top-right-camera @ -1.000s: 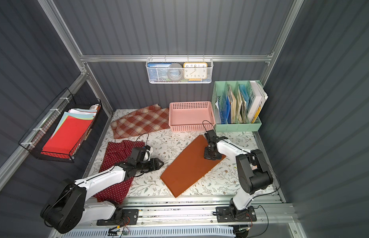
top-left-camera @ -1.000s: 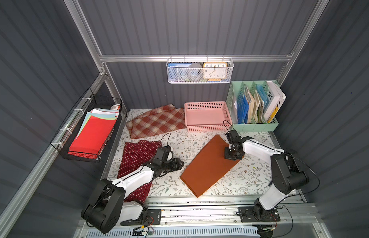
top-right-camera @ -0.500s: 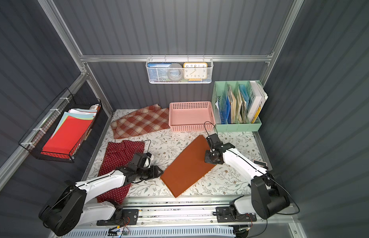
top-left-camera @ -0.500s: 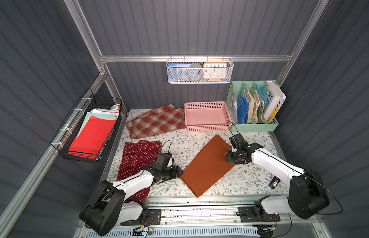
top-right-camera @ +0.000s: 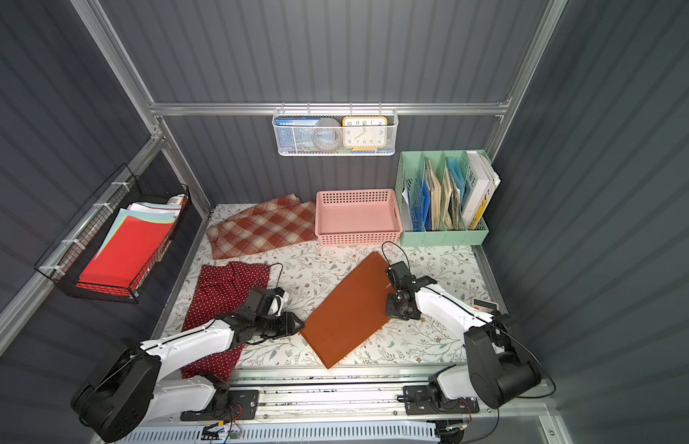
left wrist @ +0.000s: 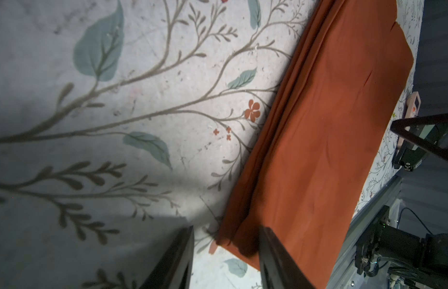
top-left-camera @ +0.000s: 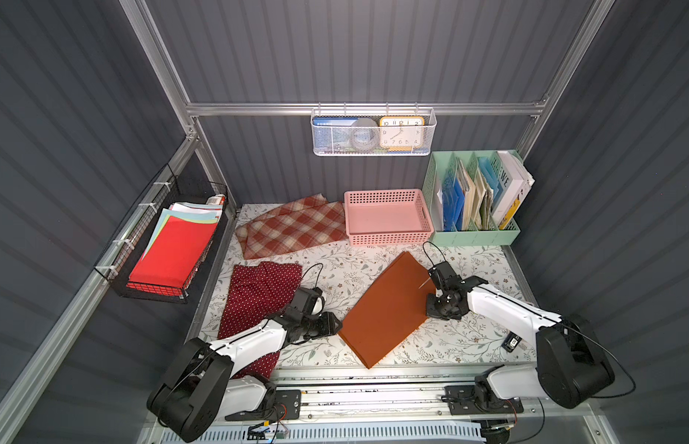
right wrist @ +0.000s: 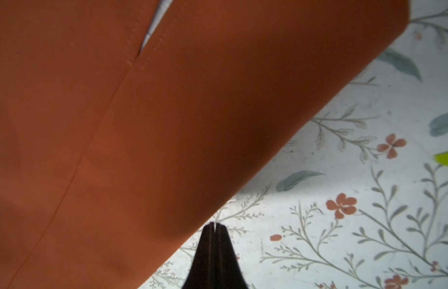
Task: Roll up the skirts
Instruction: Move the skirt to the center of the board, then adjust the skirt at the center of the board.
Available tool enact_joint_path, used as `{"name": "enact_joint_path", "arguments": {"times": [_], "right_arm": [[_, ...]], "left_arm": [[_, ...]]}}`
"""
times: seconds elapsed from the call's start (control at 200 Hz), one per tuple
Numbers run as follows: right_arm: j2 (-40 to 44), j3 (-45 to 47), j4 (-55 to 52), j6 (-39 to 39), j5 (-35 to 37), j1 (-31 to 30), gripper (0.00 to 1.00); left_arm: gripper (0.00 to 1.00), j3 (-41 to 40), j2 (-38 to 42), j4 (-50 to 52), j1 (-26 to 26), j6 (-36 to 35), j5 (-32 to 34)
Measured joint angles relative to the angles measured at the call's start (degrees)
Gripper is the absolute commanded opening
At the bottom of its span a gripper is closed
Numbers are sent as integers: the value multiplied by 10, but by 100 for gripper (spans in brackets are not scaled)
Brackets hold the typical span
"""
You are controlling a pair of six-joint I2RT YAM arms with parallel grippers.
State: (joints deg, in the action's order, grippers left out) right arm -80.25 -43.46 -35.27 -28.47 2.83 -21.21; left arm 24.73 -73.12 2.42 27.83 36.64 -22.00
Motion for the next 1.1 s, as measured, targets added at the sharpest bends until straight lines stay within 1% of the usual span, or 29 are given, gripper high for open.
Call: {"name": "enact_joint_path", "arguments": {"times": [0.145, 0.31, 0.5, 0.831, 0.981, 1.101], "right_arm": [[-22, 14, 8, -4, 5, 1, 0], [-36, 18, 10, -10, 7, 7, 0], [-45, 11, 6, -15, -2, 15, 0], [-109, -54, -54, -14, -7, 20, 0], [-149, -97, -70, -8, -11, 26, 0], [-182, -136, -63, -1, -11, 31, 0]], "left_arm": [[36, 0, -22, -32, 1, -3, -16], [28, 3, -49, -63, 8, -8, -37], [22, -2, -48, -65, 12, -10, -38], [10, -17, -31, -60, 20, -1, -38], [0, -19, -31, -59, 26, 10, -37], [0, -19, -26, -59, 29, 23, -37]]}}
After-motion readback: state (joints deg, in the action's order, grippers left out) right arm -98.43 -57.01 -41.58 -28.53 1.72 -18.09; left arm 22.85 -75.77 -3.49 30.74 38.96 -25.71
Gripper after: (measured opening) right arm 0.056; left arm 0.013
